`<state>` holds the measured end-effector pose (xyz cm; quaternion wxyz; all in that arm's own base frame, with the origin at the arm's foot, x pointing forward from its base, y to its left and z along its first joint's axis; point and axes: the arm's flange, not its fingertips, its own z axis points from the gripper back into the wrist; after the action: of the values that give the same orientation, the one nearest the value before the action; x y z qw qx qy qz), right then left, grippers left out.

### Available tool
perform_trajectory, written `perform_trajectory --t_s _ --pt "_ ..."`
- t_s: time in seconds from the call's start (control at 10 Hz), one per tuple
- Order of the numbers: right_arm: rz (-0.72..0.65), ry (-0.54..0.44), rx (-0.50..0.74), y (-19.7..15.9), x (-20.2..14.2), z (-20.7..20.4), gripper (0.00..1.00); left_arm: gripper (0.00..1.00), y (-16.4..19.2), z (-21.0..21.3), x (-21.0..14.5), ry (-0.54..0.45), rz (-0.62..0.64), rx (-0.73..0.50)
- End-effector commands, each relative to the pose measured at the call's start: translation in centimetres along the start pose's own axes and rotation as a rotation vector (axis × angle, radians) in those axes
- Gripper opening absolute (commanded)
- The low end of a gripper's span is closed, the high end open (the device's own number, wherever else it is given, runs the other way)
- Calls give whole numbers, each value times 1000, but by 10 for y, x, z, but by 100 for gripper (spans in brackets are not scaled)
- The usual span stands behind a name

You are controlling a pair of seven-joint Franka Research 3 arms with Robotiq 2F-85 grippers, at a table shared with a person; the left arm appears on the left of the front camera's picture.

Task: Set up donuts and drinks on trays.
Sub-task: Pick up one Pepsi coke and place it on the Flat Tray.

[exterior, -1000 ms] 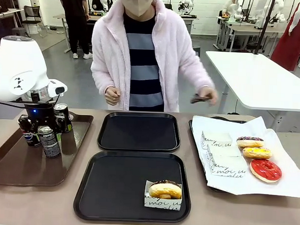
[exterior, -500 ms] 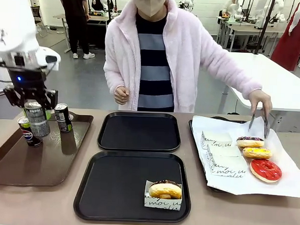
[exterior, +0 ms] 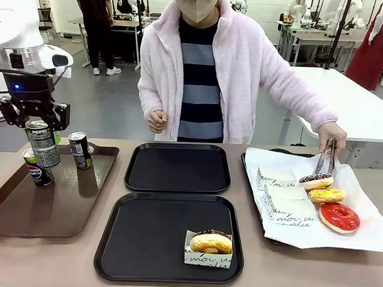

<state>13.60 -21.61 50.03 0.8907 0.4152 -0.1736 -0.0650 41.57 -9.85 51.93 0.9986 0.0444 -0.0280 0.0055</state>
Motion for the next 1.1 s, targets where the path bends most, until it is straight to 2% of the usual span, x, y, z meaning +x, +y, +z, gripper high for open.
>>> perform_trajectory --t_s 0.0,0.1,0.2,0.5,0.7,1.0 --pt "3 -1 6 -2 -2 1 100 43 0 0 1 -11 0 0" --pt "3 -1 6 -2 -2 1 100 43 0 0 1 -11 0 0" --pt "3 -1 6 -2 -2 1 100 59 0 -2 1 5 0 0" --pt "3 -1 6 -2 -2 1 100 59 -83 8 -44 -129 -173 48" --pt "3 -1 6 -2 -2 1 100 59 -135 3 -73 -134 -284 37" --pt "3 -1 6 -2 -2 1 100 59 -211 -20 -87 -131 -413 -28"
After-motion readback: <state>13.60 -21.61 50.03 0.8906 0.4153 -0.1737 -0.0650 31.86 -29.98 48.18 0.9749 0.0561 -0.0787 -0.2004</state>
